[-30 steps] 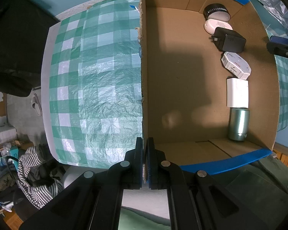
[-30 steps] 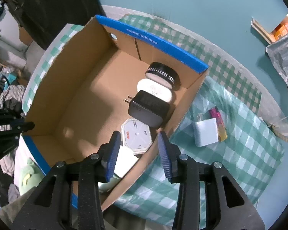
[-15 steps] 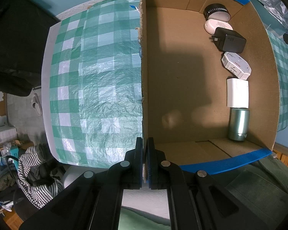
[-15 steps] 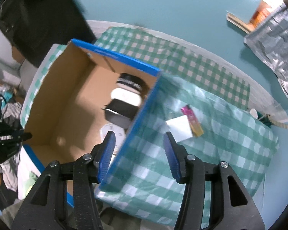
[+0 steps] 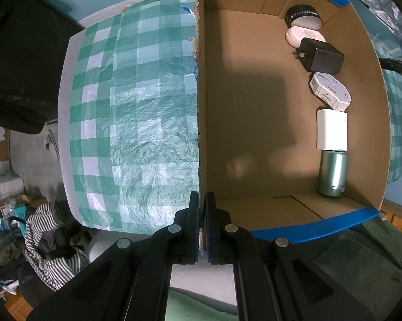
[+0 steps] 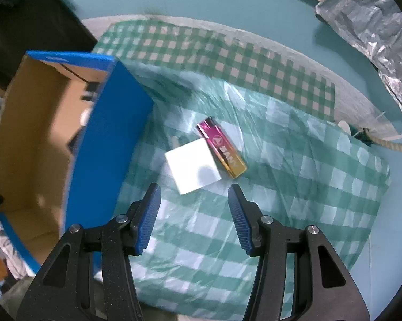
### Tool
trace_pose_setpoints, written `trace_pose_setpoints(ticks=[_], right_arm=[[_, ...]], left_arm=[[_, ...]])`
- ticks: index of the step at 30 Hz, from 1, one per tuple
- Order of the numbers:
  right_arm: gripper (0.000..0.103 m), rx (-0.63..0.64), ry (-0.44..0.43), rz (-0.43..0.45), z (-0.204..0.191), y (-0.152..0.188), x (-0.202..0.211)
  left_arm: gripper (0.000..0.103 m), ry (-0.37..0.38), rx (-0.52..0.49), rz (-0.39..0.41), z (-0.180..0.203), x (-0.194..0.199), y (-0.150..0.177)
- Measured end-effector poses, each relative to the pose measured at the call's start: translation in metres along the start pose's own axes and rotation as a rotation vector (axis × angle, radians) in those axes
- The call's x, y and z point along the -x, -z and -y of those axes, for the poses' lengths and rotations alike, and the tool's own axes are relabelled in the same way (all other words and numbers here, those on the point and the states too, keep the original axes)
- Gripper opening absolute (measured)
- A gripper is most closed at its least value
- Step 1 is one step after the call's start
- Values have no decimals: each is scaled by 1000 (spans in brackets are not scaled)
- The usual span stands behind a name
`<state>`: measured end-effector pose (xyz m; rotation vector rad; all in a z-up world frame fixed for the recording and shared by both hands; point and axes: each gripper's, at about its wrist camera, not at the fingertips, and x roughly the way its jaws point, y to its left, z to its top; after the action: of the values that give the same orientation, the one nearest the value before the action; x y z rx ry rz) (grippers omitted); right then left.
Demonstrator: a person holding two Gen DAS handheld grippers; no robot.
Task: Organize rigid objects
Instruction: 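Move the right gripper to the white square charger and grasp it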
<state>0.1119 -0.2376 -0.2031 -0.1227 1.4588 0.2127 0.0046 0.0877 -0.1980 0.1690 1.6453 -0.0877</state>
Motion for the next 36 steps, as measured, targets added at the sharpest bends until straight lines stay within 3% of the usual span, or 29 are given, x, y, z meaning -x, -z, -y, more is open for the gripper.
trace_pose_setpoints(ticks=[18,36], right_arm=[[54,132,42,-56,-14,-11,-52],[50,102,38,-123,-17,-7,-64]], left_arm=[[4,3,17,-8,-4,0,3],[4,2,20,-10,-3,0,2]])
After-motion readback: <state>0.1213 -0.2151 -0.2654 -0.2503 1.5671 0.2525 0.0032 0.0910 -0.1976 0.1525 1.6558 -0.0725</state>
